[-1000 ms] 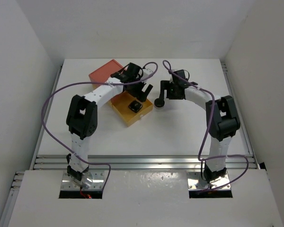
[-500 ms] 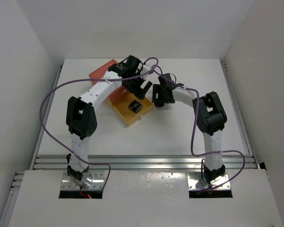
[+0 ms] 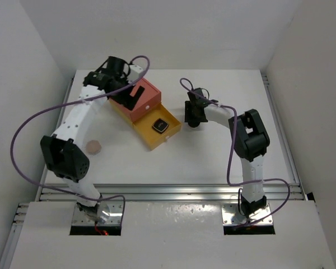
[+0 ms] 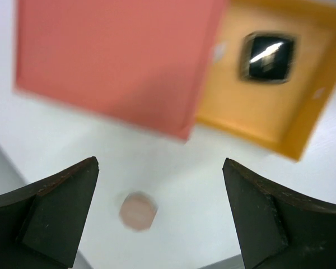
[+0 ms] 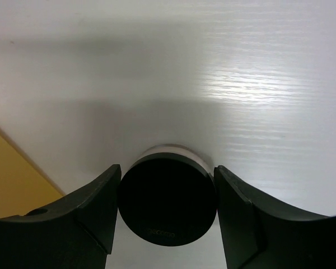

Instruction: Organize the makeup

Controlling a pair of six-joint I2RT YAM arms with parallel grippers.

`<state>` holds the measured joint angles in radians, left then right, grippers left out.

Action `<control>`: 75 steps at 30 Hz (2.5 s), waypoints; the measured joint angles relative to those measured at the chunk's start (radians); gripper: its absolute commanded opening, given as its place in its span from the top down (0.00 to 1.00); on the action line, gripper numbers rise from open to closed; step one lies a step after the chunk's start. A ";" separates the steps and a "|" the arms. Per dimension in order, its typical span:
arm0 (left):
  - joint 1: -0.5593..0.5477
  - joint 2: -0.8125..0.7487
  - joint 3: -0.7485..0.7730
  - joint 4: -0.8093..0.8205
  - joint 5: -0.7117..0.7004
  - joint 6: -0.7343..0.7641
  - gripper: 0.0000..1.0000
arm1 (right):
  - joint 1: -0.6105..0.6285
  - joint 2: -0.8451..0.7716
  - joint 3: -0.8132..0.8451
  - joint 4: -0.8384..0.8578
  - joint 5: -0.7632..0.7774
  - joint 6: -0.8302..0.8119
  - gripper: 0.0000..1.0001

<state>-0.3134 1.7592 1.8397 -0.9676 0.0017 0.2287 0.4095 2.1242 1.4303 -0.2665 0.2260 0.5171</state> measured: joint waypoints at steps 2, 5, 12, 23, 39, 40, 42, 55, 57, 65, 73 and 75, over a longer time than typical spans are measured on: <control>0.072 -0.076 -0.082 0.005 -0.020 0.008 0.01 | -0.010 -0.021 -0.013 -0.006 0.019 -0.038 0.98; 0.172 -0.159 -0.212 0.013 -0.060 0.014 0.01 | -0.023 -0.059 -0.014 -0.003 0.047 -0.105 1.00; 0.338 -0.186 -0.499 0.062 -0.101 0.019 0.01 | -0.005 -0.208 -0.009 0.082 -0.023 -0.220 1.00; 0.463 -0.177 -0.744 0.200 -0.095 0.029 0.01 | 0.210 -0.121 0.098 0.177 -0.420 -0.254 1.00; 0.477 -0.063 -0.785 0.315 -0.074 0.021 0.01 | 0.262 0.016 0.096 0.172 -0.555 -0.245 0.74; 0.478 -0.058 -0.787 0.322 -0.074 0.020 0.01 | 0.262 0.031 0.097 0.167 -0.554 -0.245 0.69; 0.479 -0.052 -0.796 0.334 -0.074 0.020 0.01 | 0.262 0.056 0.097 0.146 -0.550 -0.249 0.62; 0.479 -0.024 -0.813 0.340 -0.057 0.022 0.02 | 0.261 0.084 0.126 0.103 -0.548 -0.266 0.27; 0.479 -0.019 -0.808 0.338 -0.051 0.022 0.03 | 0.261 0.084 0.134 0.104 -0.548 -0.270 0.25; 0.479 -0.007 -0.796 0.328 -0.035 0.021 0.15 | 0.257 0.078 0.145 0.108 -0.548 -0.283 0.19; 0.479 0.000 -0.791 0.326 -0.008 0.022 0.52 | 0.257 0.042 0.146 0.110 -0.542 -0.291 0.19; 0.479 0.007 -0.781 0.318 -0.003 0.023 0.63 | 0.255 0.019 0.146 0.112 -0.541 -0.293 0.21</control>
<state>0.1654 1.7664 1.0588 -0.6498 -0.0013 0.2516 0.6643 2.1437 1.5761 -0.1547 -0.3145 0.2241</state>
